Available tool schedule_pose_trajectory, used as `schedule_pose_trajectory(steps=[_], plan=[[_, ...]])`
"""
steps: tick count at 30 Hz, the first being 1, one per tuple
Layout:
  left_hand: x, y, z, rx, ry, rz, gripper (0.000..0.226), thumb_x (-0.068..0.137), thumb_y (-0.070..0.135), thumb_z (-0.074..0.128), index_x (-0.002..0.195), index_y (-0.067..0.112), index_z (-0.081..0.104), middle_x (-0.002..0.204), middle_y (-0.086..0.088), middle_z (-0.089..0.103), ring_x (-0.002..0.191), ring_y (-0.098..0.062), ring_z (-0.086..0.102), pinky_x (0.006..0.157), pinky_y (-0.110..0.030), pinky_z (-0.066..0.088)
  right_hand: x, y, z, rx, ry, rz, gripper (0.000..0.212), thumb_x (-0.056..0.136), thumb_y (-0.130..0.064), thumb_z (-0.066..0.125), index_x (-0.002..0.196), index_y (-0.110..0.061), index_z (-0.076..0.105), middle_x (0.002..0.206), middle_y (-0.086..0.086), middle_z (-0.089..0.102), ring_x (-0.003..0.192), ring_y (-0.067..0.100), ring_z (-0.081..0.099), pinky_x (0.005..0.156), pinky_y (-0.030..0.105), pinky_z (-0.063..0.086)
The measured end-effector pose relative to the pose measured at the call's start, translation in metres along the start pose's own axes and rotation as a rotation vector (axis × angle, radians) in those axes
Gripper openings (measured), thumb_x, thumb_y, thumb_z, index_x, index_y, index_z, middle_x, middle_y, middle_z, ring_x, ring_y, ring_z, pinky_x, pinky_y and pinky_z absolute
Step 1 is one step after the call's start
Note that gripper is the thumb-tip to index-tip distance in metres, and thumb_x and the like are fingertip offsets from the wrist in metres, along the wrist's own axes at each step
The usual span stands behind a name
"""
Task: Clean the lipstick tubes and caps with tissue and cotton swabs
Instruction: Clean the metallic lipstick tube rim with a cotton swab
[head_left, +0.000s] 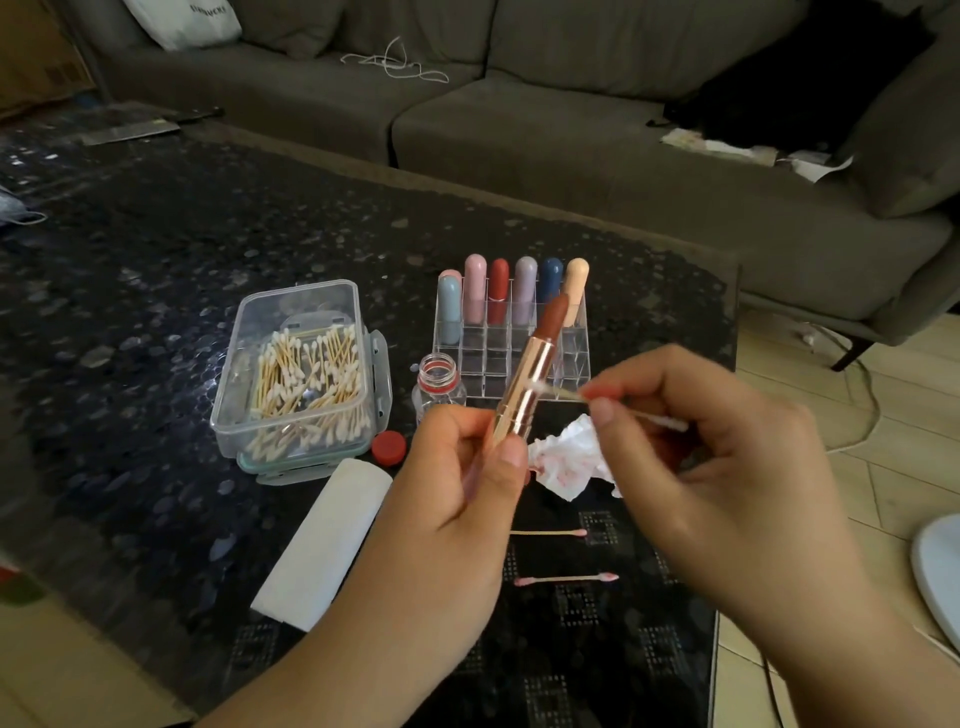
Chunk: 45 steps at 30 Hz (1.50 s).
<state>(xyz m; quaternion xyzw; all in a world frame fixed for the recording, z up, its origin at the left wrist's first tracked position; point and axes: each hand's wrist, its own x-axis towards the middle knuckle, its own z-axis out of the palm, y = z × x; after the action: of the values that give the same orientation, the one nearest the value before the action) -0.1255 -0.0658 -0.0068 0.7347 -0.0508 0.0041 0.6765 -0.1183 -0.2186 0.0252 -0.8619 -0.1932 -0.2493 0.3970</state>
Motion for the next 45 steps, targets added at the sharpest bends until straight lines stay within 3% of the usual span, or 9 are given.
schedule_pose_trajectory(steps=[4,7,10,21,25,29,38,41,45], plan=[[-0.001,-0.002,0.001,0.069,0.009,0.028,0.017,0.085,0.058,0.043,0.088,0.043,0.049,0.078,0.014,0.06,0.065,0.002,0.054,0.064,-0.02,0.044,0.002,-0.002,-0.002,0.005,-0.007,0.006,0.011,0.086,-0.024,0.054,0.083,-0.02,0.064,0.059,-0.011,0.054,0.055,0.004,0.051,0.048,0.005,0.034],[0.0,-0.001,0.002,0.046,0.024,0.027,0.021,0.083,0.053,0.05,0.093,0.035,0.05,0.09,0.017,0.065,0.085,0.002,0.062,0.072,-0.018,0.044,-0.001,-0.002,0.001,0.022,-0.076,-0.014,0.009,0.082,-0.024,0.056,0.077,-0.021,0.063,0.056,-0.017,0.047,0.049,0.001,0.045,0.048,0.003,0.03],[-0.002,0.002,0.001,0.083,0.06,0.035,0.015,0.08,0.04,0.056,0.092,0.036,0.047,0.09,0.022,0.063,0.081,0.004,0.061,0.064,-0.011,0.046,0.0,-0.002,0.0,-0.002,-0.004,0.007,0.011,0.085,-0.026,0.055,0.082,-0.022,0.064,0.059,-0.007,0.052,0.052,0.006,0.05,0.047,0.006,0.033],[-0.003,0.001,0.0,0.361,0.243,0.243,0.033,0.071,0.057,0.045,0.098,0.041,0.037,0.085,0.018,0.054,0.082,-0.003,0.057,0.069,-0.011,0.045,0.001,-0.007,0.0,-0.004,0.024,-0.018,0.01,0.087,-0.024,0.056,0.085,-0.02,0.064,0.058,-0.006,0.058,0.055,0.008,0.053,0.047,0.008,0.037],[-0.002,0.0,0.0,0.303,0.224,0.209,0.03,0.074,0.056,0.048,0.096,0.037,0.042,0.086,0.017,0.058,0.079,-0.002,0.06,0.065,-0.016,0.047,-0.001,-0.007,0.003,0.012,-0.081,-0.035,0.008,0.085,-0.023,0.056,0.083,-0.02,0.064,0.058,-0.015,0.052,0.052,-0.001,0.049,0.051,0.001,0.032],[-0.001,0.003,0.0,0.164,0.139,0.128,0.02,0.086,0.054,0.049,0.092,0.036,0.049,0.092,0.021,0.062,0.078,0.002,0.061,0.069,-0.015,0.049,0.0,-0.004,0.0,0.03,-0.063,0.005,0.012,0.086,-0.028,0.054,0.083,-0.021,0.064,0.064,-0.004,0.057,0.053,0.007,0.052,0.047,0.006,0.035],[-0.001,0.009,-0.002,-0.028,0.042,0.031,0.042,0.073,0.054,0.041,0.093,0.022,0.061,0.079,0.009,0.068,0.067,-0.003,0.062,0.068,-0.011,0.047,-0.002,0.003,0.0,0.141,-0.062,0.078,0.011,0.084,-0.03,0.054,0.078,-0.026,0.062,0.065,-0.003,0.058,0.047,0.001,0.045,0.046,0.003,0.03],[0.0,0.008,-0.001,-0.047,0.027,0.021,0.037,0.083,0.053,0.039,0.091,0.026,0.063,0.077,0.006,0.067,0.065,-0.007,0.061,0.069,-0.017,0.051,-0.001,0.002,0.003,0.124,-0.073,0.064,0.012,0.086,-0.031,0.055,0.08,-0.026,0.063,0.069,-0.009,0.058,0.05,-0.003,0.047,0.048,0.002,0.031],[0.0,0.005,0.0,-0.104,-0.008,-0.018,0.028,0.085,0.051,0.039,0.089,0.038,0.063,0.072,0.005,0.062,0.061,-0.012,0.052,0.076,-0.042,0.049,-0.001,0.005,0.0,0.16,-0.063,0.098,0.017,0.085,-0.034,0.053,0.076,-0.024,0.063,0.063,-0.003,0.056,0.046,-0.002,0.044,0.045,0.003,0.029]])
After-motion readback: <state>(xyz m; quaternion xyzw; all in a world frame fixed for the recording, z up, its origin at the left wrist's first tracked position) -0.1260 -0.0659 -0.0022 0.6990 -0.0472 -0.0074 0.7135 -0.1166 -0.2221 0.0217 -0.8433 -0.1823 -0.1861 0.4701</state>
